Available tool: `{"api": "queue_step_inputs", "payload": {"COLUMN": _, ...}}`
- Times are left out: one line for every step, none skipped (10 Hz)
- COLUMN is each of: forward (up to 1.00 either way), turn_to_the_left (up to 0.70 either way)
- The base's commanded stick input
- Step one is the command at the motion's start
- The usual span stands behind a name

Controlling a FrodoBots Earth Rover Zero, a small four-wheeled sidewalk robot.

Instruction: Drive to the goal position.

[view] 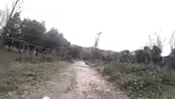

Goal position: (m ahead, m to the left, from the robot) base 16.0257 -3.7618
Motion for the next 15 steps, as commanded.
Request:
{"api": "queue_step_inputs", "payload": {"forward": 0.70, "turn_to_the_left": 0.00}}
{"api": "queue_step_inputs", "payload": {"forward": 0.70, "turn_to_the_left": 0.00}}
{"api": "queue_step_inputs", "payload": {"forward": 0.70, "turn_to_the_left": 0.00}}
{"api": "queue_step_inputs", "payload": {"forward": 0.70, "turn_to_the_left": 0.00}}
{"api": "queue_step_inputs", "payload": {"forward": 0.70, "turn_to_the_left": 0.00}}
{"api": "queue_step_inputs", "payload": {"forward": 0.70, "turn_to_the_left": 0.00}}
{"api": "queue_step_inputs", "payload": {"forward": 0.70, "turn_to_the_left": 0.00}}
{"api": "queue_step_inputs", "payload": {"forward": 0.70, "turn_to_the_left": 0.00}}
{"api": "queue_step_inputs", "payload": {"forward": 0.70, "turn_to_the_left": 0.00}}
{"api": "queue_step_inputs", "payload": {"forward": 0.70, "turn_to_the_left": 0.00}}
{"api": "queue_step_inputs", "payload": {"forward": 0.70, "turn_to_the_left": 0.00}}
{"api": "queue_step_inputs", "payload": {"forward": 0.70, "turn_to_the_left": 0.00}}
{"api": "queue_step_inputs", "payload": {"forward": 0.70, "turn_to_the_left": 0.00}}
{"api": "queue_step_inputs", "payload": {"forward": 0.70, "turn_to_the_left": 0.00}}
{"api": "queue_step_inputs", "payload": {"forward": 0.70, "turn_to_the_left": 0.00}}
